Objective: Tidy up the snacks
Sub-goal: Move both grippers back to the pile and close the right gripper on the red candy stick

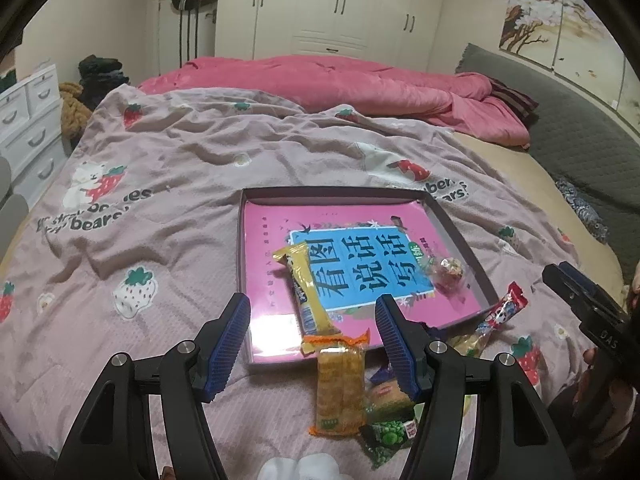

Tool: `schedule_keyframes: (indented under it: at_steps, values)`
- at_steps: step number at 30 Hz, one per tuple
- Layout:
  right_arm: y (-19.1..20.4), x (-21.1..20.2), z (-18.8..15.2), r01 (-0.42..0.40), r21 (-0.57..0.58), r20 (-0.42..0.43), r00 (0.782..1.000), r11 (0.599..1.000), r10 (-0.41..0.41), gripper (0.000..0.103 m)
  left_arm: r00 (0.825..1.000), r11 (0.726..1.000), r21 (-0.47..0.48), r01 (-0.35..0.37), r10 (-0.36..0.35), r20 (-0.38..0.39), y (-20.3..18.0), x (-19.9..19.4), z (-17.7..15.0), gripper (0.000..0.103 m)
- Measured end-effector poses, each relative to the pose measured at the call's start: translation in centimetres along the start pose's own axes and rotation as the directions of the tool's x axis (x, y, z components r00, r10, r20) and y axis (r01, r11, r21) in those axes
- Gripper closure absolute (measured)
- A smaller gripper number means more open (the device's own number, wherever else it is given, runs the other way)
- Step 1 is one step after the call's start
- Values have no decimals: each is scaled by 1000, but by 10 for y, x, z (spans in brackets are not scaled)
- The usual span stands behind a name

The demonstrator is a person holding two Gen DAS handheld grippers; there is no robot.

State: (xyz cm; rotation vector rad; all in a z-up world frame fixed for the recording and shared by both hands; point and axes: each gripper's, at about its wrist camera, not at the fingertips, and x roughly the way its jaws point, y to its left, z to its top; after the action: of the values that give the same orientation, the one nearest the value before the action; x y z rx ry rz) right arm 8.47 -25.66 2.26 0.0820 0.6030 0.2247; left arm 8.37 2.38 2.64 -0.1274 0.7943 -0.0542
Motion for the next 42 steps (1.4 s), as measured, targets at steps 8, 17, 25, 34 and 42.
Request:
schedule_keyframes:
  at_steps: [8, 17, 25, 34, 42]
  values:
    - [5, -2, -10, -14, 14, -50, 999, 1000, 15, 29, 999, 1000, 26, -15, 16, -39, 1, -2, -15, 36]
    - [8, -3, -21, -5, 19, -98, 995, 1000, 7, 29, 997, 1000, 24, 0, 2, -80, 0, -2, -27, 36]
    - [-5, 3, -28, 10, 83, -143, 990, 996, 2, 29, 993, 999, 30, 21, -18, -116, -5, 3, -34, 36]
    - [-34, 26, -38, 27, 229, -224, 974, 973, 25, 29, 990, 999, 30, 28, -24, -142, -7, 12, -39, 36]
    - [-34, 44, -43, 17, 234, -255, 966, 972, 44, 29, 984, 999, 12, 36, -33, -172, -3, 24, -42, 36]
